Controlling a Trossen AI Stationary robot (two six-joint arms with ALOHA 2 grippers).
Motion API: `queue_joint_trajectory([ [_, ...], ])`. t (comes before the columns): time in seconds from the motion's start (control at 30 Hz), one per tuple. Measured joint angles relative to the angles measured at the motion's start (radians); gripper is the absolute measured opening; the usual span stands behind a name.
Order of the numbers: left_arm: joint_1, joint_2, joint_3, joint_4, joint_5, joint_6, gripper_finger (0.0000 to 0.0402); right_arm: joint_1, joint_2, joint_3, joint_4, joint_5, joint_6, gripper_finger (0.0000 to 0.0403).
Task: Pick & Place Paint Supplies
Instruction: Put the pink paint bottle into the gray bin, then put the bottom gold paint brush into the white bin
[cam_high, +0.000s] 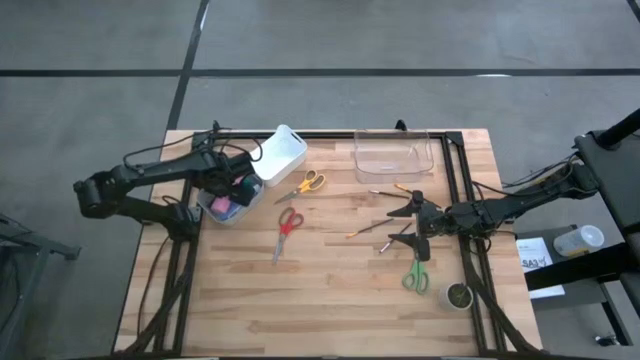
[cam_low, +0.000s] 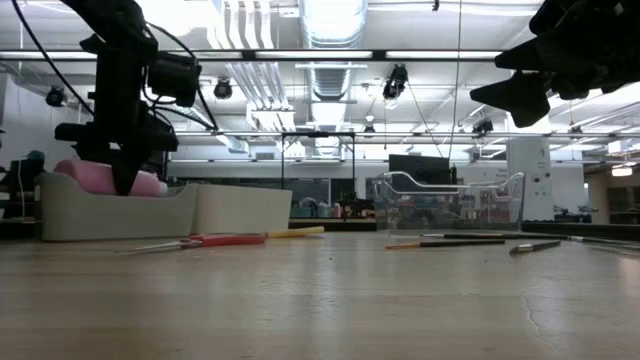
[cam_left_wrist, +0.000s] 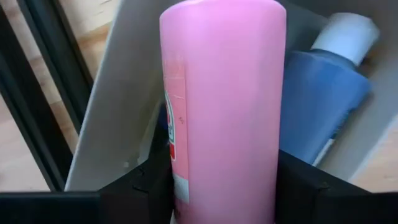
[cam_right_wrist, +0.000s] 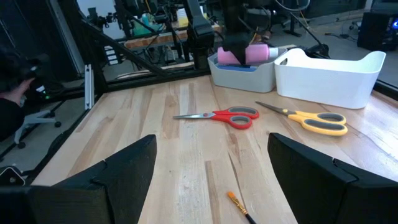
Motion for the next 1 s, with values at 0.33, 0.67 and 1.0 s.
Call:
queue_joint_trajectory([
  [0.33,0.038,-0.001,-0.016,0.001,0.035,0.008,0.0281,0.0,0.0,0.0,0.0,0.0,0.0,0.0306],
  [0.67,0.037,-0.007,0.078,-0.035,0.036,0.061,0.029,0.0,0.0,0.0,0.0,0.0,0.0,0.0306],
  [1.0,0.036,-0.028,0.198,-0.068,0.028,0.035,0.0291,0.0,0.0,0.0,0.0,0.0,0.0,0.0306],
])
